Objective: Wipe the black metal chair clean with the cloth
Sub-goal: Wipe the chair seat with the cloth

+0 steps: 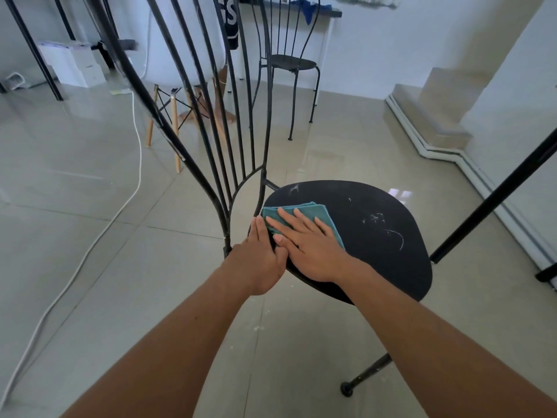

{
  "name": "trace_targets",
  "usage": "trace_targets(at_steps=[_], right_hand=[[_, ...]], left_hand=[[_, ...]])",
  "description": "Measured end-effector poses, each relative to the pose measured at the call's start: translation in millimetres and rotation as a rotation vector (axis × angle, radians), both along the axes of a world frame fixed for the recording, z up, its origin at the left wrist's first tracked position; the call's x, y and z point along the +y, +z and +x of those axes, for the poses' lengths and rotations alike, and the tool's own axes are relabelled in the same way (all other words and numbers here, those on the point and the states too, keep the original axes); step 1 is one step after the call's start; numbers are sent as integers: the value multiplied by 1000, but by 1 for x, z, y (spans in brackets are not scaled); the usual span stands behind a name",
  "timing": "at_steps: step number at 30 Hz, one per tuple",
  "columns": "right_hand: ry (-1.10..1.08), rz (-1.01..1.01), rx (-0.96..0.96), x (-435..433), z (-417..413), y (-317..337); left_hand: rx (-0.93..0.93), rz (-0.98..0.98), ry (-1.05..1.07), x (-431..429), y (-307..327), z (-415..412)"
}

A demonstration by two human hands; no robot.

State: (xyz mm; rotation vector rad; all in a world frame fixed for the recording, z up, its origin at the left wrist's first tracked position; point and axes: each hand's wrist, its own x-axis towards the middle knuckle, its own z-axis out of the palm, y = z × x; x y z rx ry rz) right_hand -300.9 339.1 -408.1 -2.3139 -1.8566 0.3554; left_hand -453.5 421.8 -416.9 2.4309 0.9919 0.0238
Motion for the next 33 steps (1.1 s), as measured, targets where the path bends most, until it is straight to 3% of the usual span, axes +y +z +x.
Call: trace_targets(at_steps=[7,11,16,19,26,33], right_hand=[[-45,-20,-7,27,-1,3],[-95,-63,11,51,18,9],[-149,-134,-187,51,63,16],[-205,-113,-178,24,84,10],[-77,-149,-71,-17,66,8],[-66,-87,-123,49,56,10]], left_hand=[[59,93,64,-9,2,-2],[-21,178,105,-9,-5,6],[-53,257,32,6,-16,12],[-44,283,10,12,-14,15],[-72,287,1,12,-17,20],[-42,288,43,8,-14,27]])
